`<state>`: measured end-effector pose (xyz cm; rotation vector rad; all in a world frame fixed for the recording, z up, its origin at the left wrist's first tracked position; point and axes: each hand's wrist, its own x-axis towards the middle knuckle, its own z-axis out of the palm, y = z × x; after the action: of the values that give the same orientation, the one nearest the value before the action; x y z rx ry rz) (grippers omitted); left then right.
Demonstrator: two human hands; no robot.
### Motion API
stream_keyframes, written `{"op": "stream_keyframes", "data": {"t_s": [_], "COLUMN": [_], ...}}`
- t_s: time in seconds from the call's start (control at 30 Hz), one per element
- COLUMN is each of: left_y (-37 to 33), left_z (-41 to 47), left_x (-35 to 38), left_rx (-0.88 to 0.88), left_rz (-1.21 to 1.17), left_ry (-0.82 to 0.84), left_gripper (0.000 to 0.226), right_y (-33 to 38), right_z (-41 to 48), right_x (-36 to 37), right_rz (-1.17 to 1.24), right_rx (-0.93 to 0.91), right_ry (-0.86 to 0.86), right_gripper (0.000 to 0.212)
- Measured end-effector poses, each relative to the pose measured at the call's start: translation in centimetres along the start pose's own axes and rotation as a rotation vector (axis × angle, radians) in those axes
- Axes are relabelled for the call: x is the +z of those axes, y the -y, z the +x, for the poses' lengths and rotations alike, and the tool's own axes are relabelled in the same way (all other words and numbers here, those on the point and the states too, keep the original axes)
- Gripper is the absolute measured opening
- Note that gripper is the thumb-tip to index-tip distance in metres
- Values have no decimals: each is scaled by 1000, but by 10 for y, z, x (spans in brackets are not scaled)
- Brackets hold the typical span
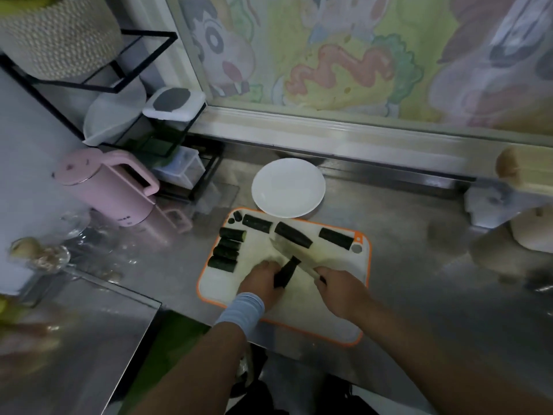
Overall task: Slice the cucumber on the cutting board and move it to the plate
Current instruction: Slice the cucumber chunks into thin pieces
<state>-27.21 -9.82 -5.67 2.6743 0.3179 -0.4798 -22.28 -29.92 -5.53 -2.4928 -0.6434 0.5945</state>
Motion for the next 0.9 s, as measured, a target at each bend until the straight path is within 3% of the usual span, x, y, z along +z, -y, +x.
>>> {"op": "stream_keyframes", "data": {"t_s": [0.2, 0.4, 0.53, 0.9], "left_y": [-4, 3, 11, 11], "left_z": [6, 17, 19, 22], "left_x": [10, 24, 30, 31], "left_rx": [201, 229, 401, 491], "left_rz": [79, 99, 36, 18], "left_ry": [-129, -124, -231, -319], "left_gripper": [36, 35, 39, 32], "right_y": [-1, 0, 2, 9], "right_z": [9, 16, 15, 27], "right_x": [-3, 2, 8, 8], "right_rz": [-40, -80, -60, -77], "right_rx": [-42, -38, -10, 45], "right_ry": [-36, -63, -67, -35], "right_gripper": [32, 33, 36, 32]}}
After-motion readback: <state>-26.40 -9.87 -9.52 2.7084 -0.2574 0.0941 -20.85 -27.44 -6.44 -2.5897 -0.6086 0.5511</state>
